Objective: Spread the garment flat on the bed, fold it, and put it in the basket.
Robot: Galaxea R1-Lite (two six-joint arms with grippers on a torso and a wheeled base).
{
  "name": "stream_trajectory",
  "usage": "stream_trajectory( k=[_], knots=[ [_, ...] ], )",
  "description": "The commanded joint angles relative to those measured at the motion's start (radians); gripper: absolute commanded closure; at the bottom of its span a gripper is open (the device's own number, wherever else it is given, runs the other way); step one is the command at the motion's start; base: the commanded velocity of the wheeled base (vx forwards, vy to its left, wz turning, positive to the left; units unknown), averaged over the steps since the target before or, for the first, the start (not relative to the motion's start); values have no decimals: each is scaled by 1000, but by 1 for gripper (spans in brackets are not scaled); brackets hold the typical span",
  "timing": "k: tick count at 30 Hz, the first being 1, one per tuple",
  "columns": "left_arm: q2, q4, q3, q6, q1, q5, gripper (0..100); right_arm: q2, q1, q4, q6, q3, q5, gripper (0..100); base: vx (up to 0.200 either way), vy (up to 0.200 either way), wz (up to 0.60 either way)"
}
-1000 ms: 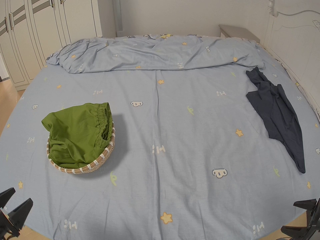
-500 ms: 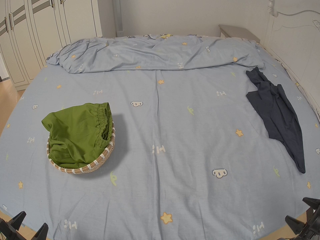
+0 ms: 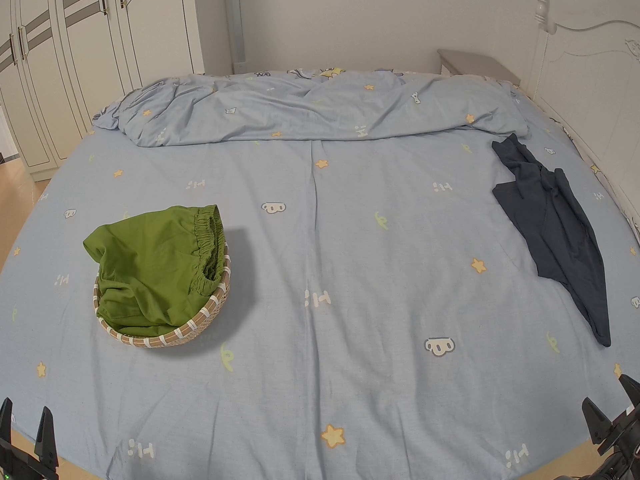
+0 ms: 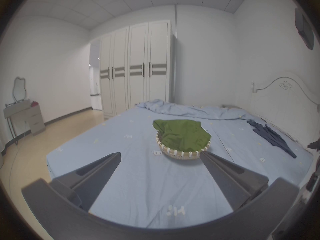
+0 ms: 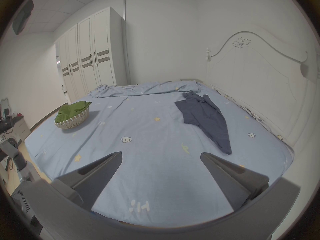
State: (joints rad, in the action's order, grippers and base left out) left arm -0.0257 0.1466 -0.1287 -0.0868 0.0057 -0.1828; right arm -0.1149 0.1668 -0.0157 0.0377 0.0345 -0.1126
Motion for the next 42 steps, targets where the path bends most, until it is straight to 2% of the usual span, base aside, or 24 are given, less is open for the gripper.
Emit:
stream_trajectory(
  k=[1, 2, 3, 4, 5, 7, 13, 14, 18, 21, 22, 24, 26, 27, 28, 29, 31, 32, 34, 36, 39, 40, 41, 42],
  knots=[
    [26, -93, 87, 53, -4, 3, 0, -5, -95, -1, -1, -24, -15, 0, 0, 0, 0],
    [26, -93, 87, 53, -4, 3, 0, -5, -95, -1, -1, -24, -15, 0, 0, 0, 0],
    [26, -94, 89, 65, -4, 20, 0, 17, -148, -1, -15, -24, 22, 0, 0, 0, 0],
    [26, -94, 89, 71, -4, 20, 0, 38, -162, 0, -24, -24, 45, 0, 0, 0, 0],
    [26, -99, 89, 84, -4, 23, 0, 87, -168, 10, -61, -31, 111, 0, 0, 0, 0],
    [26, -110, 92, 110, -4, 25, 0, 115, -167, 13, -119, -34, 186, 0, 0, 0, 0],
    [26, -110, 92, 85, -4, 77, 0, 113, -167, 11, -94, -34, 174, 0, 0, 0, 0],
    [26, -107, 87, 65, -4, 109, 0, 113, -167, 14, -78, -34, 168, 0, 0, 0, 0],
    [26, -113, 84, -73, -4, 146, 0, 113, -167, 14, -68, -34, 159, 0, 0, 0, 0],
    [26, -114, 87, -77, -4, 126, 0, 113, -167, 13, -102, -34, 172, 0, 0, 0, 0],
    [26, -127, 100, -48, -4, 46, 0, 113, -167, 11, -113, -34, 182, 0, 0, 0, 0],
    [26, -153, 112, 1, -4, -49, 0, 113, -167, 11, -111, -34, 183, 0, 0, 0, 0],
    [26, -159, 113, 56, -4, -53, 0, 113, -167, 13, -97, -34, 172, 0, 0, 0, 0],
    [26, -159, 113, 111, -4, -29, 0, 115, -167, 14, -51, -34, 148, 0, 0, 0, 0],
    [26, -159, 113, 111, -4, -29, 0, 115, -167, 14, -51, -34, 148, 0, 0, 0, 0],
    [26, -153, 110, 153, -4, 83, 0, 113, -167, 14, -32, -34, 123, 0, 0, 0, 0],
    [26, -142, 106, 147, -6, 209, 0, 113, -167, 16, -48, -34, 125, 0, 0, 0, 0],
    [24, -137, 104, 147, -6, 207, 0, 113, -167, 16, -59, -34, 125, 0, 0, 0, 0],
    [13, -133, 104, 154, -1, 201, 0, 113, -167, 16, -61, -34, 123, 0, 0, 0, 0],
    [15, -131, 101, 133, 0, 161, 0, 113, -167, 16, -61, -34, 123, 0, 0, 0, 0],
    [26, -153, 113, 19, -4, -44, 0, 113, -167, 16, -58, -34, 123, 0, 0, 0, 0],
    [26, -153, 113, 19, -4, -44, 0, 113, -167, 16, -58, -34, 123, 0, 0, 0, 0],
    [26, -193, 126, 18, -4, -93, 0, 113, -167, 16, -58, -34, 123, 0, 0, 0, 0],
    [26, -209, 129, 39, -6, -75, 0, 113, -167, 16, -58, -34, 123, 0, 0, 0, 0]
  ],
)
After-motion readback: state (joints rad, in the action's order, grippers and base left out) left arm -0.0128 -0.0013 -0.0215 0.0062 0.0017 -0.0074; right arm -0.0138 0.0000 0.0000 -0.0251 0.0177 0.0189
